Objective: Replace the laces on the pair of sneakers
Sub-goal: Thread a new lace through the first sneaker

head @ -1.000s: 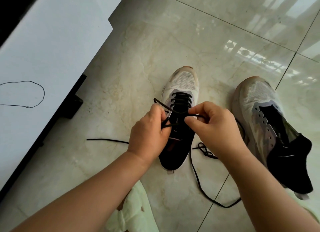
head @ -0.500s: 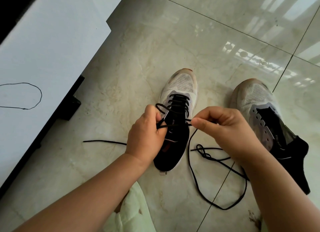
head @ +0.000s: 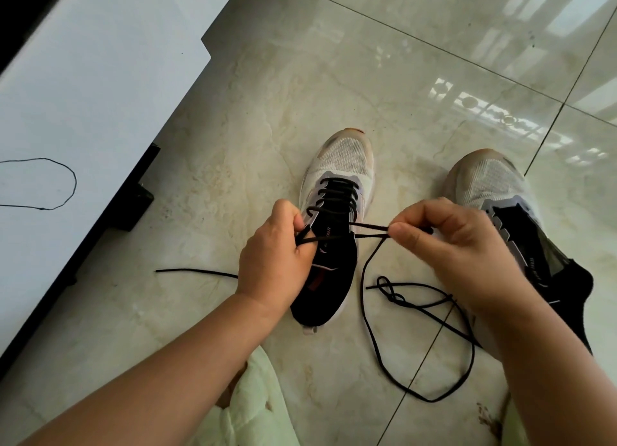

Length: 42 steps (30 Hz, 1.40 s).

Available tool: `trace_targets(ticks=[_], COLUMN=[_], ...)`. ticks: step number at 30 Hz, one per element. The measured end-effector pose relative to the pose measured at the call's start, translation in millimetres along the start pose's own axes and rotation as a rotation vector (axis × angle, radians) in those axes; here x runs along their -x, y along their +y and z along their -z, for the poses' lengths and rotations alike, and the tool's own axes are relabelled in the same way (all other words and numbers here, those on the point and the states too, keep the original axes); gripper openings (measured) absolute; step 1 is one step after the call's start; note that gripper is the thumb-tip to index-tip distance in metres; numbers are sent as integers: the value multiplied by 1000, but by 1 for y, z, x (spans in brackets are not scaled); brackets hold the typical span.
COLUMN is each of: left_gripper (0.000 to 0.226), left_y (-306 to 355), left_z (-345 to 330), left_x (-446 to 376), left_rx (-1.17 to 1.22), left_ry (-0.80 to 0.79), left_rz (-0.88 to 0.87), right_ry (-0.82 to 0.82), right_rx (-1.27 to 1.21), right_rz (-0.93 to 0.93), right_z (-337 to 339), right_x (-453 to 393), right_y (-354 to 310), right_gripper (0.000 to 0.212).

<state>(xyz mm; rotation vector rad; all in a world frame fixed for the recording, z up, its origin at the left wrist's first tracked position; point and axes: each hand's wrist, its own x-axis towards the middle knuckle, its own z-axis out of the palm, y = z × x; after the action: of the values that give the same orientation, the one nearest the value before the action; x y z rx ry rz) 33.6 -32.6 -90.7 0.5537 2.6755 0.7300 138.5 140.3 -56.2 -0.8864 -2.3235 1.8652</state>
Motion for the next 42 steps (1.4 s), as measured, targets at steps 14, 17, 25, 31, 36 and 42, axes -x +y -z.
trace_targets(ticks=[14,17,25,31,36,42], left_gripper=[25,22,23,17,14,10], left_y=[8,11,9,6,10,-2], left_z=[7,10,20,16,15,26], left_x=[2,2,0,-1,-1,-2], left_rx=[-44,-33,-48,123,140,79], left_ry=[-30,12,1,-37,-20,120], left_rz=[-24,-198,-404,-381,-380,-372], right_ry=[36,24,100,385,293,359], right_rx=[619,711,668,608,644,423], right_rz=[195,191,171,179,45,-141], right_z=[-32,-39,-35,-50,-67,-80], right_x=[-10,-14,-15,10,24,23], right_y=[-19,-21,-15,-10,6,14], right_gripper=[26,19,12,27,30,29])
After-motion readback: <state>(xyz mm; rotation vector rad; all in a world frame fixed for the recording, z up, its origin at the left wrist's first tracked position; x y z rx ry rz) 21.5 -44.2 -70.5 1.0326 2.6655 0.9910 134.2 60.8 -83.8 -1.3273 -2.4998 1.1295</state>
